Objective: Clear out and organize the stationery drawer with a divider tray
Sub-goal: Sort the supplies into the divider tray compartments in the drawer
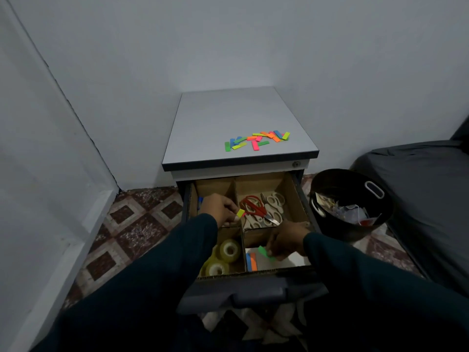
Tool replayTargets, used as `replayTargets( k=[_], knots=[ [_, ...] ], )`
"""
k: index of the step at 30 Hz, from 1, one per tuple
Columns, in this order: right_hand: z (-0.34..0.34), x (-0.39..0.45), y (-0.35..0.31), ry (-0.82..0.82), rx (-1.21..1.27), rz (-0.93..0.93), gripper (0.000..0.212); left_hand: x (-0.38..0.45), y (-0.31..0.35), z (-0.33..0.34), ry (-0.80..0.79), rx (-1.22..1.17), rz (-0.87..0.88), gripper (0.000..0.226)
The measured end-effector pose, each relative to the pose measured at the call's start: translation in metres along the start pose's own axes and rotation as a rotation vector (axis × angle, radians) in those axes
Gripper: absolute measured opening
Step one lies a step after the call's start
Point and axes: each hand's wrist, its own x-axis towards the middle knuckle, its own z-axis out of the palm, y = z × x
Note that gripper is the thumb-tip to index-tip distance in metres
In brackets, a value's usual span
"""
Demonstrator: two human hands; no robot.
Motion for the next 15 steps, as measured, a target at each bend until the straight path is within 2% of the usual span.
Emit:
replayTargets(
  k=[3, 6, 8, 10, 12, 15],
  knots=[
    [0.016, 0.017, 0.006, 0.118, 0.024, 0.004, 0.008, -0.003, -0.011, -0.001, 0.02, -0.019, -0.001, 0.022],
    [0.028, 0.035, 0.011, 0.251, -0.037, -0.006, 0.031, -0.007, -0.019, -0.003, 0.058, 0.018, 0.052, 0.024],
    [0.034, 0.041, 0.015, 0.312, -0.109, -0.004, 0.035, -0.009, -0.024, -0.005, 0.074, 0.002, 0.054, 0.024],
    [0.04, 0.044, 0.017, 0.303, -0.156, 0.003, 0.031, -0.012, -0.03, -0.006, 0.076, -0.004, 0.05, 0.023],
    [0.044, 0.044, 0.02, 0.288, -0.225, 0.019, 0.011, -0.014, -0.034, -0.008, 0.057, -0.004, 0.044, 0.022],
    [0.046, 0.048, 0.022, 0.314, -0.207, 0.065, 0.027, -0.015, -0.036, -0.01, 0.046, -0.015, 0.029, 0.022]
  ],
)
